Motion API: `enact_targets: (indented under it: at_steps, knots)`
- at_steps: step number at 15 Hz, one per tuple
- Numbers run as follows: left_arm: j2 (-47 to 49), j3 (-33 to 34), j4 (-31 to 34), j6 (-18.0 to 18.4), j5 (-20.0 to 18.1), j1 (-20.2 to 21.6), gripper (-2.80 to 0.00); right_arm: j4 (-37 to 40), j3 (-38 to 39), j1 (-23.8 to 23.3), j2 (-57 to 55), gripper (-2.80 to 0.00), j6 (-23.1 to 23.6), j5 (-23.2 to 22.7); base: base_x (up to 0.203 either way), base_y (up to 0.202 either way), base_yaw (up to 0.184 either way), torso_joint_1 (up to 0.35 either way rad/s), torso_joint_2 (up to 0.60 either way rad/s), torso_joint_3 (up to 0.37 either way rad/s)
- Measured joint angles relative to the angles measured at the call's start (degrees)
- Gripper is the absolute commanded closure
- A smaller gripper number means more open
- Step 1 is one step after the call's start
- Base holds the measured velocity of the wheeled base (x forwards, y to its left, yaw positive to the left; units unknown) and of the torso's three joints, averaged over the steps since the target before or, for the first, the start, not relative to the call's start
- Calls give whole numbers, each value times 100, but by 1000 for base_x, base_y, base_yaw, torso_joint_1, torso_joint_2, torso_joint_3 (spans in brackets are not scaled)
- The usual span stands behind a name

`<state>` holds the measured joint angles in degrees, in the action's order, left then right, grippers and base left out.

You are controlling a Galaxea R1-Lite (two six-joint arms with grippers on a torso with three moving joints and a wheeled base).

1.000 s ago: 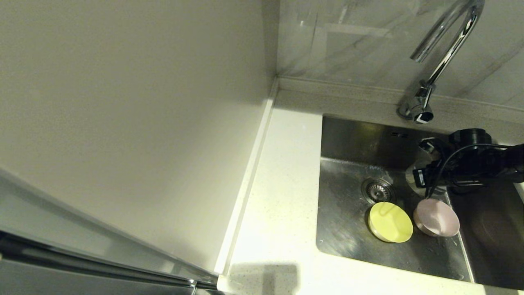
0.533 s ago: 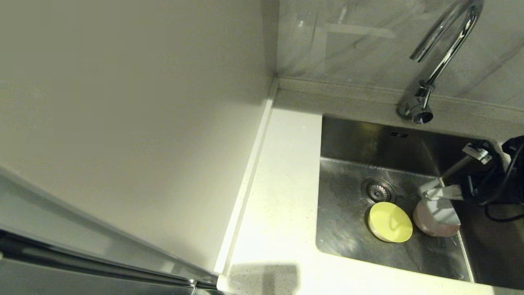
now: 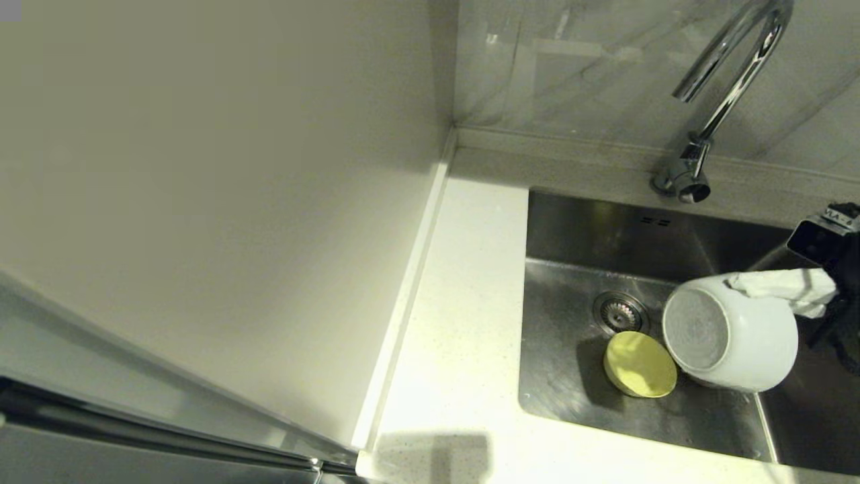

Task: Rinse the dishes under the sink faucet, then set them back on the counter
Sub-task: Put a bowl back to the table from the sink

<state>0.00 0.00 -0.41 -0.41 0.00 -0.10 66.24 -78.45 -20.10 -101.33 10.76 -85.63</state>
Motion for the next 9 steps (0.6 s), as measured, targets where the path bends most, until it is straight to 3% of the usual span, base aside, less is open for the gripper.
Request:
enact_targets:
  at_steps: [4, 6, 9]
  knots:
    - [0, 0, 0, -2, 0, 0, 0, 1827, -1380, 197, 3, 0, -963, -152, 0, 0, 0, 0, 0, 0]
    - [0, 0, 0, -2, 0, 0, 0, 2066, -1885, 289, -132, 0, -1357, -152, 0, 0, 0, 0, 0, 0]
    - [0, 0, -2, 0, 0, 0, 0, 2093, -2185, 339, -310, 0, -1449, -152, 0, 0, 0, 0, 0, 0]
